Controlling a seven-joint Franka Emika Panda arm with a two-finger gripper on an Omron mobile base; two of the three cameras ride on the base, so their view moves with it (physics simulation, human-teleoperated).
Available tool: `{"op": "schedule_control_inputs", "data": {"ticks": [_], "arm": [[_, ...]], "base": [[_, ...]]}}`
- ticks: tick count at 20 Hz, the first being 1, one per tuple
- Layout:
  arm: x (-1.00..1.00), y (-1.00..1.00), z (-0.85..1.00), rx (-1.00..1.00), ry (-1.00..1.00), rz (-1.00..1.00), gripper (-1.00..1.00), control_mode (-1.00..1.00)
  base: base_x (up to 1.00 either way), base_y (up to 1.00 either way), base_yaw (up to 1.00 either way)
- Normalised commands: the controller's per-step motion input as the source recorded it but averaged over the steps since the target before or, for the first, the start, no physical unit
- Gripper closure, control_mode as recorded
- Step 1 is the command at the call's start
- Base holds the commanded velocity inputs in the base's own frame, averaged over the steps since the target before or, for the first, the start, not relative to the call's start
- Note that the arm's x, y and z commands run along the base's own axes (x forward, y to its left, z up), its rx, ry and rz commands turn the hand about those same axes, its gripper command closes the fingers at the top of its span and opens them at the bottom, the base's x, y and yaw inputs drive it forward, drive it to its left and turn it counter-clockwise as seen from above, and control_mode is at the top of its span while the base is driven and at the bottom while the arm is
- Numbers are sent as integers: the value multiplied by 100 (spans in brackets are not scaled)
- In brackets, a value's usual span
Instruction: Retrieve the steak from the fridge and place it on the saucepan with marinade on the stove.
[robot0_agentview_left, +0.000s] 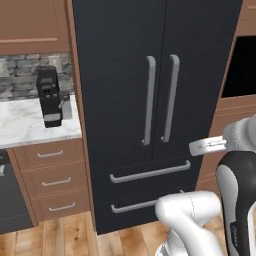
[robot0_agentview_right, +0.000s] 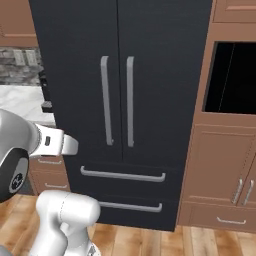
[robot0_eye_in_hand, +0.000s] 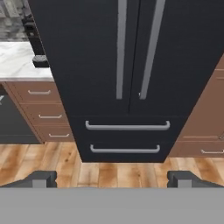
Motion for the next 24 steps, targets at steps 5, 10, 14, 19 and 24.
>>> {"op": "schedule_control_inputs", "data": {"ticks": [5,10,14,19,24], "arm": [[0,0,0,0,0,0,-100,100],[0,0,0,0,0,0,-100,100],[0,0,0,0,0,0,-100,100],[0,0,0,0,0,0,-100,100],[0,0,0,0,0,0,-100,100]], "base": [[5,-57,14],[9,-67,13],[15,-3,1],[2,12,-2],[4,37,-9]]}}
